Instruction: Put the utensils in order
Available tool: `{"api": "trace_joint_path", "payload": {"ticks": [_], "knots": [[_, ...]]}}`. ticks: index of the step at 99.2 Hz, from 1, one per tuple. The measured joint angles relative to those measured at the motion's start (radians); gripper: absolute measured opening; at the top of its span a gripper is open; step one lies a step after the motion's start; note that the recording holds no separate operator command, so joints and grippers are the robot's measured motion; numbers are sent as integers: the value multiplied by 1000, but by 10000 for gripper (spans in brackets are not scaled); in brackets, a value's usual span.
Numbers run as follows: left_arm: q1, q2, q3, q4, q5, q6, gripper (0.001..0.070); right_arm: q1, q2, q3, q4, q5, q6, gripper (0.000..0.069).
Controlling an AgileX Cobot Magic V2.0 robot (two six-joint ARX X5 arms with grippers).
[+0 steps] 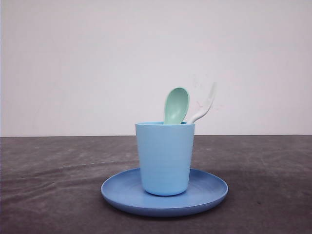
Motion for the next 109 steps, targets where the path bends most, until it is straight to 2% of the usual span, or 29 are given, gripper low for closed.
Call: {"api": "trace_joint_path", "payload": {"ticks": [24, 40, 53, 64, 88, 109], "knots": [[0, 0, 0, 0, 0, 0, 29, 0, 0, 0, 1, 16, -14, 2], [0, 0, 0, 0, 0, 0, 29, 0, 1, 0, 57, 130, -95, 2], [0, 0, 0, 0, 0, 0, 29, -36, 0, 0, 112, 131, -189, 2], [0, 0, 0, 0, 0, 0, 29, -135, -5, -1, 145, 122, -238, 2], [0, 0, 0, 1, 0, 0, 29, -421, -75, -100, 235, -30, -256, 2], [0, 0, 0, 2, 0, 0, 29, -629, -204, -327, 411, -137, -255, 2]]}}
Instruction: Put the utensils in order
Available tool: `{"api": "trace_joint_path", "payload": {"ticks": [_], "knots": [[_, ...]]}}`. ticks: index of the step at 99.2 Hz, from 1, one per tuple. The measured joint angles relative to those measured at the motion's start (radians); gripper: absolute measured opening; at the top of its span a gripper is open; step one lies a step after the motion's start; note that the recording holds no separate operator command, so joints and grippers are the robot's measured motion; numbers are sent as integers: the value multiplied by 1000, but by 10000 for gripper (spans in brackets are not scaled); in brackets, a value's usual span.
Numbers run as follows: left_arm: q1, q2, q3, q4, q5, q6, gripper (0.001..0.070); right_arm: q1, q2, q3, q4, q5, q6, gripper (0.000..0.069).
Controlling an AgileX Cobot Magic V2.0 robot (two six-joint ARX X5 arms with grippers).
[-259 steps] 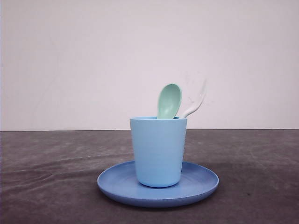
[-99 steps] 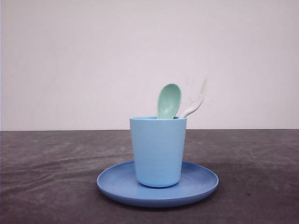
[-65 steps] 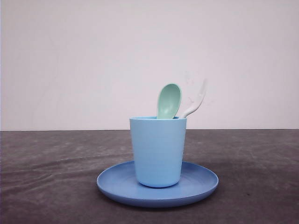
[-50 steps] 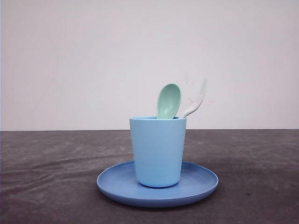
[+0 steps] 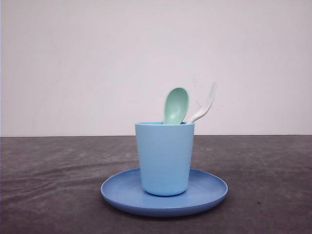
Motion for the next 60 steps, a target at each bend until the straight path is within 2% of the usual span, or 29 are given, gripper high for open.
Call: {"api": "trace_joint_path", "payload": {"ticks": [13, 31, 60], "knots": [[0, 0, 0, 0, 0, 0, 29, -82, -129, -181, 83, -18, 2, 2], [0, 0, 0, 0, 0, 0, 29, -168, -309, -394, 101, -25, 12, 2], [0, 0, 0, 0, 0, 0, 29, -246, -485, -537, 93, -87, 12, 2]]}}
